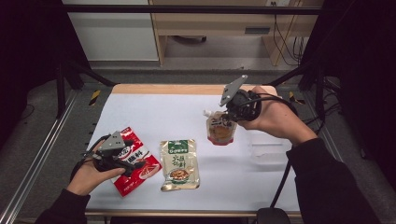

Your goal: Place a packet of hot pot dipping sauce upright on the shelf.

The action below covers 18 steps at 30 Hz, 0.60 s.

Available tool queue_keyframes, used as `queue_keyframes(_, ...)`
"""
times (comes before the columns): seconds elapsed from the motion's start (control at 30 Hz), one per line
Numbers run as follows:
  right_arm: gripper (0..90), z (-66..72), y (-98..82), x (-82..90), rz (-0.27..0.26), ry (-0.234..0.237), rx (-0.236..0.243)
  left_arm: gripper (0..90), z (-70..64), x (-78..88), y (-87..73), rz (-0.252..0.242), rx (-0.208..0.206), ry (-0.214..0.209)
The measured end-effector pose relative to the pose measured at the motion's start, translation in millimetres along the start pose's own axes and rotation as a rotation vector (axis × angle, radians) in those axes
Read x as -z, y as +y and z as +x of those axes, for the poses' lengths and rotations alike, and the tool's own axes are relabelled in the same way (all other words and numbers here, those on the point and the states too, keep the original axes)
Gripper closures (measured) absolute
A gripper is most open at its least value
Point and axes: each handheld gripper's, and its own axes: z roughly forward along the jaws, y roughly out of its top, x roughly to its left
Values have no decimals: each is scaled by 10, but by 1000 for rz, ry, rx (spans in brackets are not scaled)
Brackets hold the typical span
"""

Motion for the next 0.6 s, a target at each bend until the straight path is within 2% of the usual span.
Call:
queue_keyframes(0.1, 895, -43, -41, 55, -2, -14, 0, 80, 6, -32, -108, -8, 11, 11)
queue_keyframes(0.2, 895, -121, -169, 157, -4, -37, -16, 75, 20, -45, -187, -25, 21, 28)
queue_keyframes(0.23, 895, -121, -169, 157, -4, -37, -16, 75, 28, -44, -207, -32, 33, 32)
queue_keyframes(0.33, 895, -161, -339, 213, 9, -55, -29, 75, 74, -2, -274, -62, 76, 55)
queue_keyframes(0.37, 895, -161, -339, 213, 9, -55, -29, 75, 74, -2, -274, -62, 76, 55)
queue_keyframes(0.5, 895, -164, -549, 268, 10, -69, -62, 71, 89, 2, -333, -66, 93, 53)
queue_keyframes(0.53, 895, -168, -602, 287, 13, -70, -58, 71, 88, -6, -344, -62, 96, 55)
queue_keyframes(0.6, 895, -158, -771, 341, 16, -84, -85, 71, 86, -14, -359, -60, 98, 53)
